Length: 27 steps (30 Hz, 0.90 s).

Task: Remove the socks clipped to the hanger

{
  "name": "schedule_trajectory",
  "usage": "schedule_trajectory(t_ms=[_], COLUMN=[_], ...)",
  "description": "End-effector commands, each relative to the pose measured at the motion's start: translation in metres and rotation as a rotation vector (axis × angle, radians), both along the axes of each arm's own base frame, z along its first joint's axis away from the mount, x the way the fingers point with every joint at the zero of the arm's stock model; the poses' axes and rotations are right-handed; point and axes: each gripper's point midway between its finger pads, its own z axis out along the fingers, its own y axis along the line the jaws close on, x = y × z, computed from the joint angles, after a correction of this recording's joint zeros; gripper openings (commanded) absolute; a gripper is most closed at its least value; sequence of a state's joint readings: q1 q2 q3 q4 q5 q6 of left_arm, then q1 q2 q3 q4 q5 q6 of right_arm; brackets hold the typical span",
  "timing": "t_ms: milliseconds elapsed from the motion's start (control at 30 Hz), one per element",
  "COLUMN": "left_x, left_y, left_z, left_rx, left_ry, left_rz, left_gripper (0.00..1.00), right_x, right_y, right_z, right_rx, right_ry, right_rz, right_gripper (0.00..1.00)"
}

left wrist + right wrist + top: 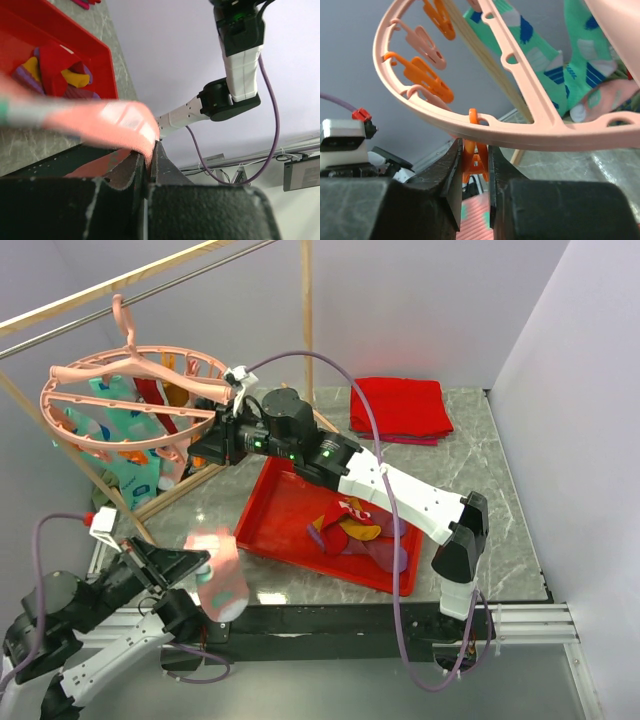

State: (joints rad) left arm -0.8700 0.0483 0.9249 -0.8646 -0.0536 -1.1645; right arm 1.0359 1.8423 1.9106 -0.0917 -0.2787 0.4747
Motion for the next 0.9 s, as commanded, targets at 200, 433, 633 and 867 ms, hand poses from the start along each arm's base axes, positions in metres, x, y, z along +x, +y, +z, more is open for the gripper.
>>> schedule_trajectory(t_ms=[200, 433, 633, 867], left_x=[0.010, 0.015, 0.013, 0.011], left_y=[-0.039, -0.042, -0.046, -0.042], left_z=[0.014, 0.016, 0.015, 0.021], left_rx=[-0.012, 0.013, -0.025, -0.035], left_ry=[-0.008, -0.021, -0.026, -0.030], left_rz=[-0.099, -0.091, -0.113, -0.106], left_gripper=[0.01, 0.01, 0.01, 0.01], right_x=[-0.002, -0.037, -0.111, -0.170], right_y=[-0.065, -0.134, -0.162, -0.136], right_z=[0.006, -0.020, -0.034, -0.045], right_rx=[-0.131, -0.174, -0.036, 0.040], right_ry=[0.009, 0.029, 0.060, 0.060], right_rz=[-0.146, -0.187, 0.023, 0.206], right_gripper=[1.00, 1.00, 0.99, 0.81])
